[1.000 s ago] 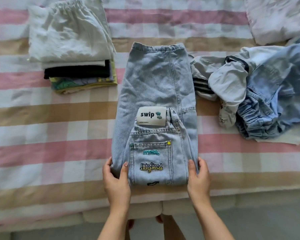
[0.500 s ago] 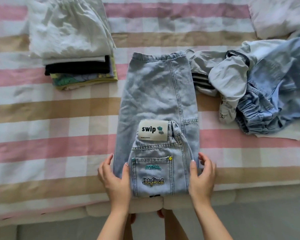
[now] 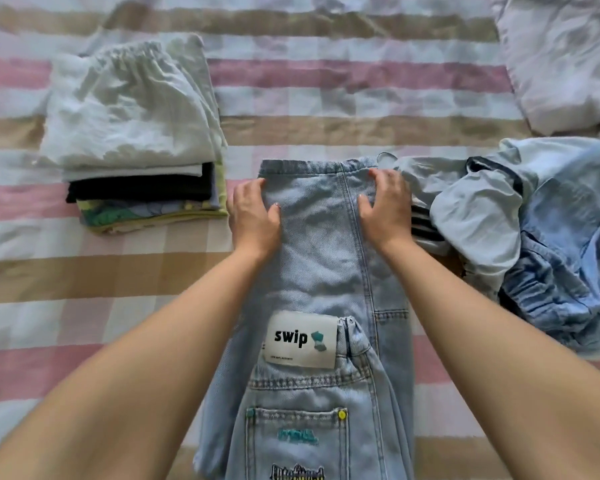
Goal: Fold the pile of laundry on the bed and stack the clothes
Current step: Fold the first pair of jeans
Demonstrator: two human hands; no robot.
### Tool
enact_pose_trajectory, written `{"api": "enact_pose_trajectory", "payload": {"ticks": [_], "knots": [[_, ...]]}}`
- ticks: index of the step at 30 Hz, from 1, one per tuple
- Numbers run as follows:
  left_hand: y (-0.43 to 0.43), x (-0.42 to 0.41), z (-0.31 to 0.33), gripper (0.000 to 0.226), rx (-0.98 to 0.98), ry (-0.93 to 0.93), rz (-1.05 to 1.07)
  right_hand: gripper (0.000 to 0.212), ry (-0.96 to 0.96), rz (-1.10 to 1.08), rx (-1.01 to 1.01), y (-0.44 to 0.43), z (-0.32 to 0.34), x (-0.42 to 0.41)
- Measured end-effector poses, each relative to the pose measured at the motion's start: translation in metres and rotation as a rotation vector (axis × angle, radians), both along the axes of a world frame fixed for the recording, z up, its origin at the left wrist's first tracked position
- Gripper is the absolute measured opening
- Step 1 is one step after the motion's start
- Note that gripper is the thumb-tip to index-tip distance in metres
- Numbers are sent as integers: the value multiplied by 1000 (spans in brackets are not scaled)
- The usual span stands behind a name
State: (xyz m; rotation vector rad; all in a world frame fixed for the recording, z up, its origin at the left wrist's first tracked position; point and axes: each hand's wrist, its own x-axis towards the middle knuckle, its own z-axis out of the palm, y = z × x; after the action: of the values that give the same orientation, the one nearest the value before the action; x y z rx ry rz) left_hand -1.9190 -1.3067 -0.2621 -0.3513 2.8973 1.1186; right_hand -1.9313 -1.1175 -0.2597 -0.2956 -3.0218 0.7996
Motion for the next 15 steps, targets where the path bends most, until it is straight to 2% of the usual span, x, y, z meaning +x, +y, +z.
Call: {"api": "enact_pose_trajectory", "payload": {"ticks": [4, 7, 9, 12, 15], "knots": [[-1, -19, -14, 47, -39, -42, 98, 59, -129, -125, 70, 6, -9, -28], [-4, -34, -14, 47, 142, -102, 189, 58, -216, -179, 29, 9, -7, -42], [-6, -43, -11, 41, 310, -219, 237, 49, -286, -225, -115, 12, -6, -47], [-10, -48, 1, 7, 598, -303, 270, 30, -298, -293, -409, 14, -1, -46], [-13, -39, 22, 19, 752, -266, 221, 20, -182, -291, -592, 9, 19, -34]]}}
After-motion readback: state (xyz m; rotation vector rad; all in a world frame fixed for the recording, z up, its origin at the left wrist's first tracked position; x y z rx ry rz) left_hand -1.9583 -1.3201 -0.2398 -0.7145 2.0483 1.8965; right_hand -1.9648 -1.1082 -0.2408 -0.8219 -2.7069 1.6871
